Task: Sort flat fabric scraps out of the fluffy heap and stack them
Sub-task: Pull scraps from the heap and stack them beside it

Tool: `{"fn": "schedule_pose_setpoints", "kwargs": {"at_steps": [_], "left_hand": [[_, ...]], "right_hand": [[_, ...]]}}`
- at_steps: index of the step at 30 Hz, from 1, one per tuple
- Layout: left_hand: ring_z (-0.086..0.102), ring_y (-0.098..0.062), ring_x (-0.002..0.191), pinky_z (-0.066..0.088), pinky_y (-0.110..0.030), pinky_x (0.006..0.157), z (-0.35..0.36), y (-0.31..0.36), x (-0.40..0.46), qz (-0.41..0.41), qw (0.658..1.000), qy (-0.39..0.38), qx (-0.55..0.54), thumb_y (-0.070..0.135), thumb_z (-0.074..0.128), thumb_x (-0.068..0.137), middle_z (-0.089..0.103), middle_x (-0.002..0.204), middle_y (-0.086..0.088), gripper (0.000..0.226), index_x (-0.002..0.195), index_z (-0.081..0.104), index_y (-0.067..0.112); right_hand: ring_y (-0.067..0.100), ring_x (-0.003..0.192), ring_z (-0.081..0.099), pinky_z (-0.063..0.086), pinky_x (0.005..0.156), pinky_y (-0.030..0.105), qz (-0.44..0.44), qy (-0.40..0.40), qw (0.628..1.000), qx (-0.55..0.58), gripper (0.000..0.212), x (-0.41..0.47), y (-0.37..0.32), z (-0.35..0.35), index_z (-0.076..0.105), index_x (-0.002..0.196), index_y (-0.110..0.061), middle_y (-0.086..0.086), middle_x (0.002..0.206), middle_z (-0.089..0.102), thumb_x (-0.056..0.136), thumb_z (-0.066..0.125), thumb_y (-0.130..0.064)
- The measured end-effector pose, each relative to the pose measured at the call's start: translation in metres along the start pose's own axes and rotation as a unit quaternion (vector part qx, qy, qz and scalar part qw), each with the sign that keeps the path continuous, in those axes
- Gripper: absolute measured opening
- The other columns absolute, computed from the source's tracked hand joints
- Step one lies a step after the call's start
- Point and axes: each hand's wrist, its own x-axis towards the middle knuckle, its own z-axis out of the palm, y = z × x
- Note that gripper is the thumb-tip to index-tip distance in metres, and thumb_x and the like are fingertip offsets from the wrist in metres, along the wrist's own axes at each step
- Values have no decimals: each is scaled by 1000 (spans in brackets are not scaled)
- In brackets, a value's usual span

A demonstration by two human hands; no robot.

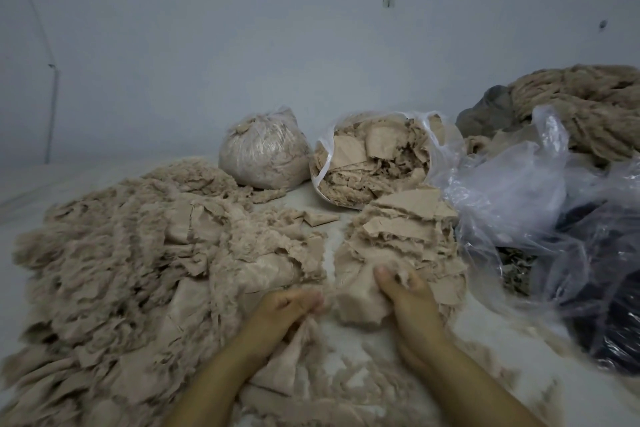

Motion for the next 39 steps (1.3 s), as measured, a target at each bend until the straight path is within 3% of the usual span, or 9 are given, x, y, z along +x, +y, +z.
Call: {"fn": "schedule_pose_setpoints", "kwargs": {"at_steps": [4,9,16,21,24,28,32,36,39], "left_hand": [[67,-16,101,54,-24,76,13,-2,3,-24,987,-15,-156,38,79,70,70,110,0,49,114,64,23],[63,-21,64,50,-27,52,14,2,5,-4,973,104,-206,11,70,70,69,76,-12,6,72,74,15],[67,-17,64,54,-24,52,7,9,6,19,962,122,-245,3,55,89,71,77,-12,12,90,66,0],[66,-28,70,55,-31,59,10,6,2,11,971,23,-237,11,62,80,68,86,-25,20,91,69,-3],[63,-40,75,54,-44,69,12,4,1,28,966,-43,-252,12,59,88,63,88,-37,26,101,61,-11],[43,-12,41,35,-20,38,9,-2,7,22,973,80,-215,21,60,84,56,63,-13,22,89,66,1],[41,-10,42,34,-21,39,8,-2,9,47,989,94,-106,11,54,93,58,59,-5,16,84,65,5],[51,-10,48,42,-21,45,4,5,7,67,993,84,-52,4,53,93,63,61,-2,13,89,65,5],[59,-12,56,48,-20,52,-6,10,9,87,991,101,-32,1,53,92,66,66,-4,14,89,66,6]], "right_hand": [[33,89,69,56,81,43,63,-154,985,-43,25,-14,7,12,65,100,2,23,98,71,86,67,-18],[15,47,56,46,43,24,16,-30,998,-59,20,-8,2,7,69,63,-11,8,56,62,84,68,-10],[7,36,38,31,36,17,-22,80,994,-73,33,1,2,-2,56,70,-6,-2,44,48,99,49,-19],[14,53,59,46,44,24,32,-142,981,-129,33,-12,4,14,60,107,-19,4,83,66,81,63,-39],[13,40,50,41,40,22,44,-224,953,-201,19,-16,3,19,59,84,-15,4,58,58,83,70,-31],[10,33,39,29,36,18,-35,-132,961,-241,31,9,-29,19,54,59,-17,3,46,46,87,68,-19],[15,43,47,39,39,21,-113,-19,950,-290,31,60,-111,17,61,59,-20,-5,51,55,87,67,-33],[20,91,59,50,80,32,-183,134,841,-492,34,82,-137,10,55,116,-18,1,109,58,88,64,-37],[3,67,56,45,55,15,-167,15,869,-465,16,42,-84,20,60,87,-18,-6,81,62,91,60,-34]]}}
